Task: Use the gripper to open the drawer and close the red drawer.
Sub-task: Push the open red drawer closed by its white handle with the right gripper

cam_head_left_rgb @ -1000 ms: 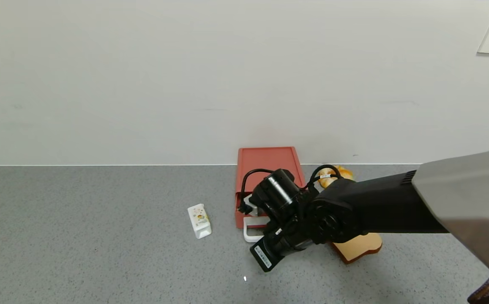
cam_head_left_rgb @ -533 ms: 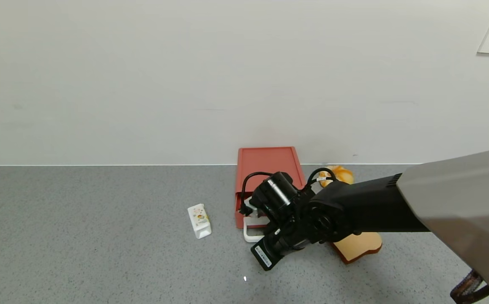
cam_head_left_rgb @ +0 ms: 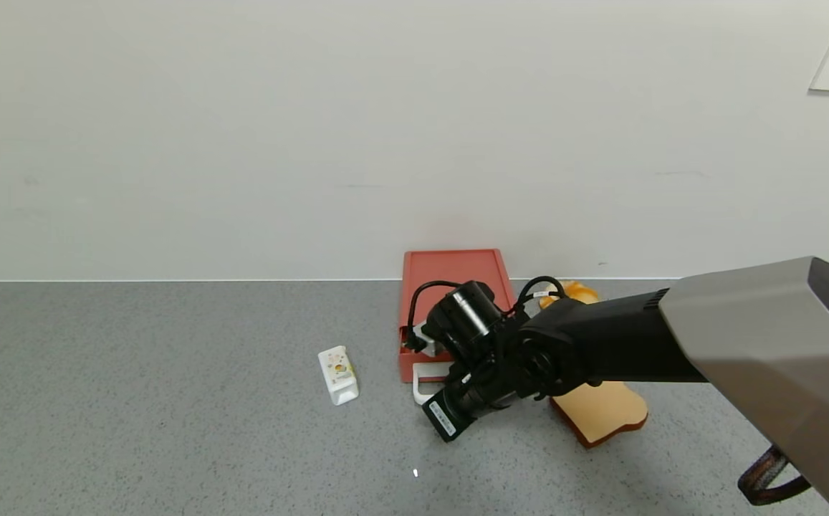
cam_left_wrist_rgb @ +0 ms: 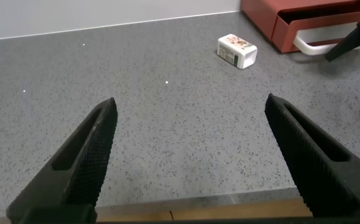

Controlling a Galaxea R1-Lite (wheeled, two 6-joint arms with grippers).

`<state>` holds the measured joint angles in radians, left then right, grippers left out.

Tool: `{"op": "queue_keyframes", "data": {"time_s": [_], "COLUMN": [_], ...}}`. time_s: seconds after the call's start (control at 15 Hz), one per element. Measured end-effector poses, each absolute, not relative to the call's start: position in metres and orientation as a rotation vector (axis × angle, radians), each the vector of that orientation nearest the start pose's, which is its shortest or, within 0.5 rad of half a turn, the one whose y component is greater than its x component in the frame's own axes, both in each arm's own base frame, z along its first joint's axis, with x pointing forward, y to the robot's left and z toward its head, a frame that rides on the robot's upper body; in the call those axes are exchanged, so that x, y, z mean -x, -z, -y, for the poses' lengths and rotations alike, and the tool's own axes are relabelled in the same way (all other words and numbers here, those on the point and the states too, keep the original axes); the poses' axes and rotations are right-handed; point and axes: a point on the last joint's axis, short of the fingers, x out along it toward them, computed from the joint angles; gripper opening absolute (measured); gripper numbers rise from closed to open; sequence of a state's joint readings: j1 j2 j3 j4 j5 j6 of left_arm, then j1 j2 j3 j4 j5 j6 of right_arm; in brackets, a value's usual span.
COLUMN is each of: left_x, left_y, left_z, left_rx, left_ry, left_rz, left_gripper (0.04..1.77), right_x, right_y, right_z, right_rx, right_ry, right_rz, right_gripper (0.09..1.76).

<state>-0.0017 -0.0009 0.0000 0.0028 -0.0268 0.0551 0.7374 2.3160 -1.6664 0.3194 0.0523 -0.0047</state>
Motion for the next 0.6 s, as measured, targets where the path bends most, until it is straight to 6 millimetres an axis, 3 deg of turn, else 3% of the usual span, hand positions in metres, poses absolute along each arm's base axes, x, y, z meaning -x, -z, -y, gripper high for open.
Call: {"op": "queue_keyframes", "data": {"time_s": [0.6], "left_x": [0.023], "left_y": [-0.075], "left_z": [0.001], "left_rx": [-0.055], "left_ry": [0.027], "left_rz": [-0.001], "left_gripper": [1.72], "right_x": [-0.352], "right_y": [-0.089], "right_z": [-0.297], "right_rx": [0.346], "right_ry": [-0.695], "right_rz": [-0.890], "right_gripper": [0.11]}}
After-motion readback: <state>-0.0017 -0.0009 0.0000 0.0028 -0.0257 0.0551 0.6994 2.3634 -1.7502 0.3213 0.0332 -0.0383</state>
